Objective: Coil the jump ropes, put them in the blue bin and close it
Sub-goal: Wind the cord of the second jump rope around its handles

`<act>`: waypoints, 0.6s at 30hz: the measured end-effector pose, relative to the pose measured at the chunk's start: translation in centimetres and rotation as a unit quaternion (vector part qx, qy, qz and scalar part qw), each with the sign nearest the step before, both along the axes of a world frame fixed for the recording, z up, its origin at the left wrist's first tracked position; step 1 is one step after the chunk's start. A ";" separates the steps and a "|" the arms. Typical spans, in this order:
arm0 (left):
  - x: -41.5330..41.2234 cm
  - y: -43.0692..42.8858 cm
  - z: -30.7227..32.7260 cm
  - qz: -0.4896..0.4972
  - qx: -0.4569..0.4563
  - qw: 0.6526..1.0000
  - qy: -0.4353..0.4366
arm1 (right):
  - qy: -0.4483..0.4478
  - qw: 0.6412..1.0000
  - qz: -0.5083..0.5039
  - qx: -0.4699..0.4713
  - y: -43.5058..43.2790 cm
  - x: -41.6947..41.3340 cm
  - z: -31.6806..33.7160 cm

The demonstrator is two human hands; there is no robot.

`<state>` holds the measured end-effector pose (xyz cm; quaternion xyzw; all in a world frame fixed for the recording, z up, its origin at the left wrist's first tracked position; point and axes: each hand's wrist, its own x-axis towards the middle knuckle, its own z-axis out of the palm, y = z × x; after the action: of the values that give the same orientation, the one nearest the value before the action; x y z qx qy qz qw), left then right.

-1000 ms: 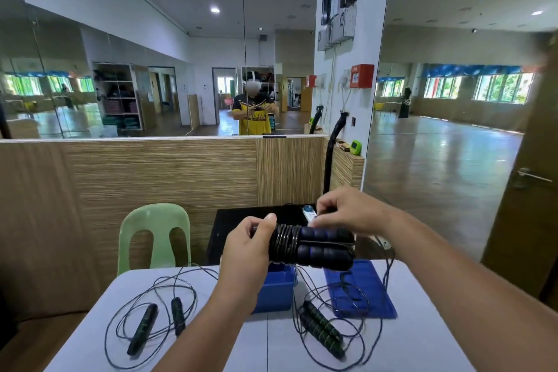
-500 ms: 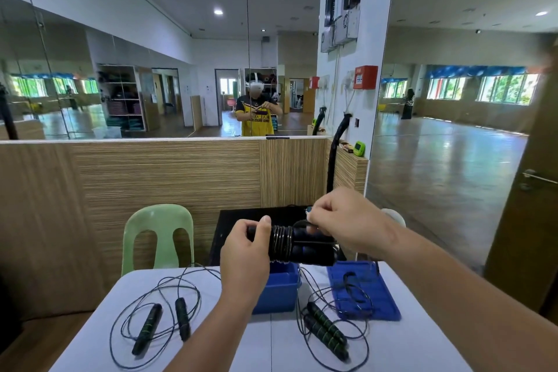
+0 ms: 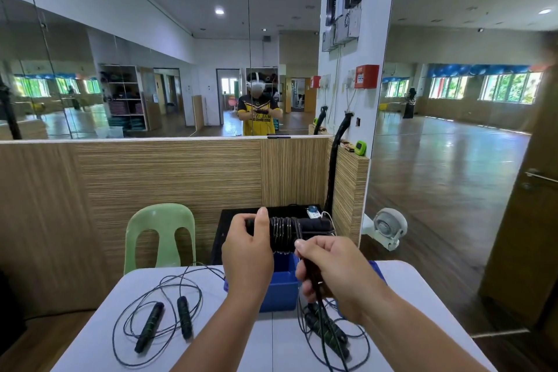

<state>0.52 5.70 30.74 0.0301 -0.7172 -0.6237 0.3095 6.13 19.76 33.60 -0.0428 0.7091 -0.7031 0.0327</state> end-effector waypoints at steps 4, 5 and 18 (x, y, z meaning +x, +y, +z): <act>0.0 0.5 0.0 0.004 0.043 0.999 -0.017 | 0.005 0.999 -0.002 -0.040 -0.9 0.7 -1.9; 0.1 0.6 0.0 0.002 0.056 0.998 -0.021 | 0.010 0.999 -0.002 -0.037 -1.1 0.8 -2.5; 0.1 1.6 0.2 -0.094 0.172 0.974 -0.117 | 0.049 0.988 0.108 0.094 2.8 -3.2 -7.0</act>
<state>0.59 7.34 30.91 0.0879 -0.6304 -0.7559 0.1532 2.94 22.52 26.61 -0.1508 0.7637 -0.6229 0.0775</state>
